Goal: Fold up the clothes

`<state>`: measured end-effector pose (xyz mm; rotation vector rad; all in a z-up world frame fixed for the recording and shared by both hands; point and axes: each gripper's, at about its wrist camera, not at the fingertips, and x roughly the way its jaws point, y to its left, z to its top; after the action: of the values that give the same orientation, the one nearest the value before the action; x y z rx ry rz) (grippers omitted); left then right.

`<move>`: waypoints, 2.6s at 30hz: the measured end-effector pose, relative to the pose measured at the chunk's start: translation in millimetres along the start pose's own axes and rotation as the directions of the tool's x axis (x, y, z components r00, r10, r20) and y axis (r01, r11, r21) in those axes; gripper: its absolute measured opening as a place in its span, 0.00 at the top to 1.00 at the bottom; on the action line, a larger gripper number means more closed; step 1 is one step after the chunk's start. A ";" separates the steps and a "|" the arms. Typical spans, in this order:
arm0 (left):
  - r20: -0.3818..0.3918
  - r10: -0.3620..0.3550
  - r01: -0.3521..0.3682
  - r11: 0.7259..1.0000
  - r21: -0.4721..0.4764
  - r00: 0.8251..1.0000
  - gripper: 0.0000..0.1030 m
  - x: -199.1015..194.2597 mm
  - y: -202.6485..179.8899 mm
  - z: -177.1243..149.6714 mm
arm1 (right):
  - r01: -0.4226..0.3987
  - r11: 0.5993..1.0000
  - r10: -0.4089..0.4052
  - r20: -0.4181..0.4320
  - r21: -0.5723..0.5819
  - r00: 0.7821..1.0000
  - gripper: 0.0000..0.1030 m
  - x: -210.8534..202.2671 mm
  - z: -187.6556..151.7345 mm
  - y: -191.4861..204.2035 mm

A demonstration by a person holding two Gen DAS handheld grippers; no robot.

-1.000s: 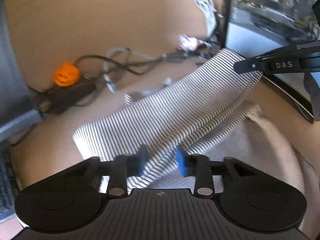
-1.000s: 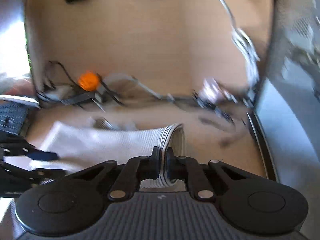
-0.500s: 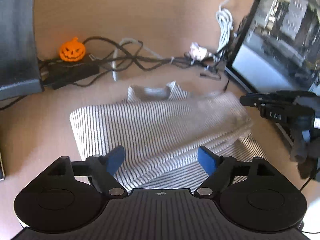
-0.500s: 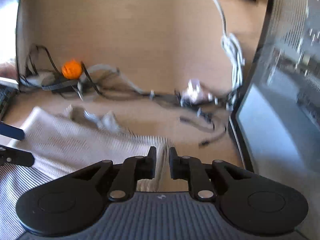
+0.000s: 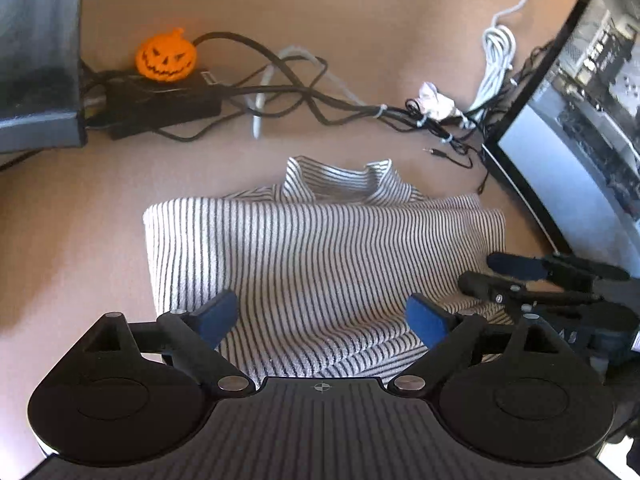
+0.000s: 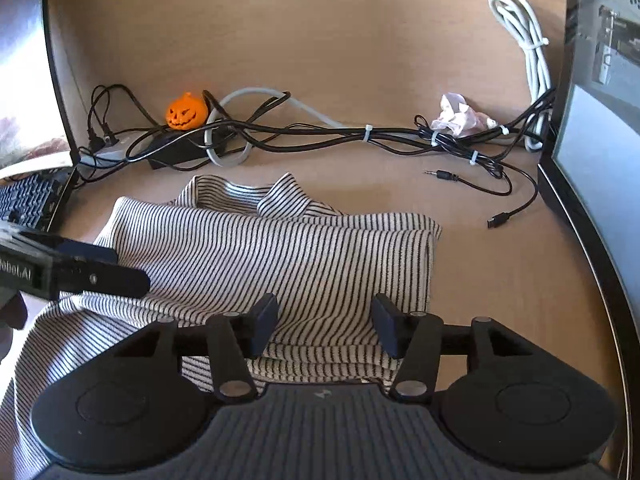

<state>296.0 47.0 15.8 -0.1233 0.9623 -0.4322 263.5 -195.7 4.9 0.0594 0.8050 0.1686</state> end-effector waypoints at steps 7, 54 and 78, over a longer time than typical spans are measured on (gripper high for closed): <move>-0.012 -0.061 0.060 0.996 -0.071 0.998 0.04 -0.3 12.9 2.7 | -0.030 0.999 0.029 0.016 0.013 0.999 0.36 -23.4 -6.2 1.6; 0.001 0.015 -0.014 0.997 -0.071 1.000 0.00 -17.3 1.3 13.9 | 0.167 0.986 -0.168 0.013 0.024 0.986 0.00 -17.8 -8.7 -14.3; -0.017 0.218 -0.218 0.975 -0.051 0.976 0.00 -18.3 34.7 8.2 | 0.186 0.983 -0.186 -0.046 0.003 0.982 0.35 12.5 10.8 -32.1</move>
<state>304.2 85.3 24.4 -0.0614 0.9863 -0.2059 283.9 -225.1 -0.4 -0.0132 0.8524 -0.0095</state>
